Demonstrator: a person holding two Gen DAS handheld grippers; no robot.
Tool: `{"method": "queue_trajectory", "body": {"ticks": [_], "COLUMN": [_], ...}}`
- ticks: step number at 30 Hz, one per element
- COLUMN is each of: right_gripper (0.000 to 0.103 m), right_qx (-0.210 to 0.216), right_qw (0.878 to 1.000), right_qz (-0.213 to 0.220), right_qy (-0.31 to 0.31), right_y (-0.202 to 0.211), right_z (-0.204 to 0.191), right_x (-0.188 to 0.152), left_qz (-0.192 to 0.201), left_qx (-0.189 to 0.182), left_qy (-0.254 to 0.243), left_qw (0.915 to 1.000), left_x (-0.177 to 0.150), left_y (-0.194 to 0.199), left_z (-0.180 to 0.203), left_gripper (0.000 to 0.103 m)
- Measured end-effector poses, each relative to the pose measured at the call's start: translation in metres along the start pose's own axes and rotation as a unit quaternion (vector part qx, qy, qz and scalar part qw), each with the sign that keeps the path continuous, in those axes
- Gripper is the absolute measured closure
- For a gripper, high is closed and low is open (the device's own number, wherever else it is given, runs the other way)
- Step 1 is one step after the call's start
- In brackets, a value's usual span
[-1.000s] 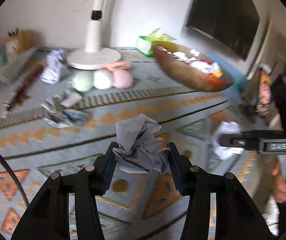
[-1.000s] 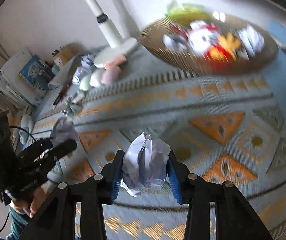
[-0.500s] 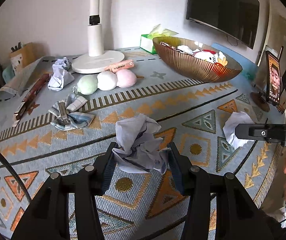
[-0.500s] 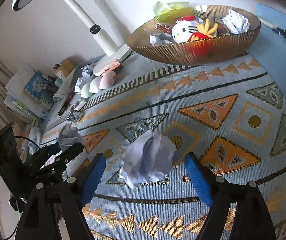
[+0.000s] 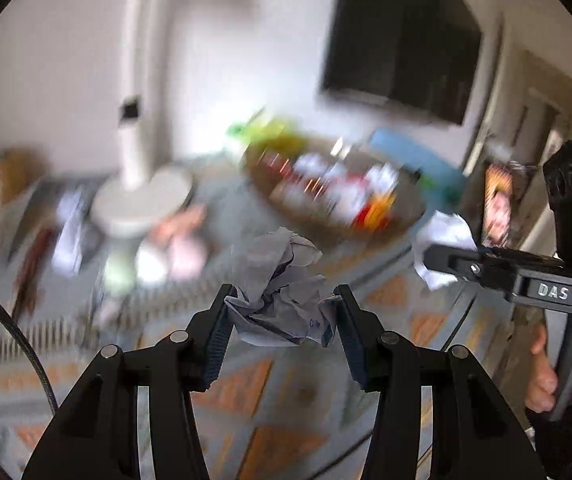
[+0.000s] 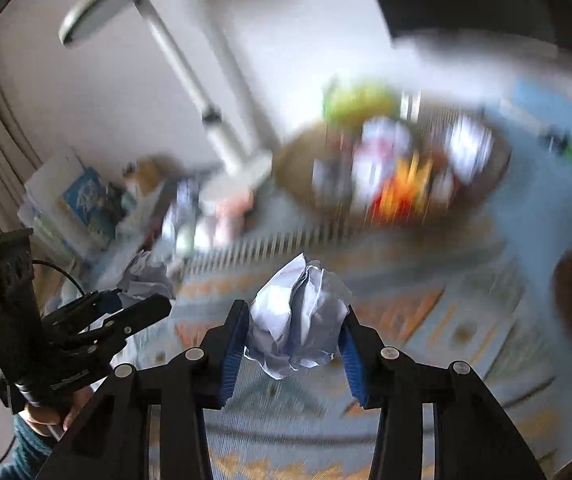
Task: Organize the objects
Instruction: 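Carry both crumpled papers to the gold bowl and open both grippers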
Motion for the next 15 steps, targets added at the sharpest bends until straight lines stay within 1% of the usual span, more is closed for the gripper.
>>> {"method": "queue_trajectory", "body": {"ticks": [2, 3, 5, 7, 9, 10, 13, 14, 15], "right_gripper": [0.06, 0.06, 0.06, 0.059, 0.059, 0.059, 0.059, 0.059, 0.059], "right_qx": [-0.018, -0.037, -0.059, -0.076, -0.1, -0.106, -0.117, -0.12, -0.124], "right_qw": [0.999, 0.997, 0.992, 0.987, 0.983, 0.982, 0.982, 0.982, 0.982], "right_qz": [0.044, 0.073, 0.111, 0.141, 0.154, 0.154, 0.143, 0.14, 0.138], "right_qy": [0.014, 0.013, -0.001, -0.01, -0.016, -0.021, -0.036, -0.037, -0.037], "right_y": [0.013, 0.019, 0.025, 0.025, 0.016, 0.011, -0.014, -0.02, -0.026], "right_z": [0.004, 0.009, 0.02, 0.029, 0.036, 0.039, 0.05, 0.052, 0.057], "right_x": [0.03, 0.051, 0.079, 0.1, 0.119, 0.124, 0.134, 0.134, 0.136], "left_qz": [0.021, 0.028, 0.034, 0.036, 0.036, 0.034, 0.03, 0.033, 0.036], "left_qx": [-0.008, -0.007, -0.007, -0.017, -0.013, -0.012, -0.015, -0.015, -0.022], "left_qy": [-0.008, -0.011, -0.009, 0.002, 0.005, 0.007, 0.022, 0.029, 0.04], "left_qw": [0.9997, 0.9995, 0.9993, 0.9992, 0.9992, 0.9993, 0.9992, 0.9989, 0.9983], "left_x": [0.029, 0.04, 0.057, 0.072, 0.081, 0.085, 0.092, 0.092, 0.093], "left_y": [-0.012, -0.019, -0.034, -0.053, -0.071, -0.081, -0.107, -0.112, -0.12], "left_z": [0.009, 0.011, 0.013, 0.014, 0.014, 0.013, 0.011, 0.008, 0.005], "left_gripper": [0.056, 0.056, 0.056, 0.056, 0.056, 0.056, 0.056, 0.053, 0.042]}}
Point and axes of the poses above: each gripper's, at about its wrist camera, not at the fingertips, and y roughly against the way its jaws point, z to its right, x to its top, the point moved 2 cm from there along -y, roughly the way its jaws point, and after that the axes turned 8 degrees about z, right-handed, at the moved point
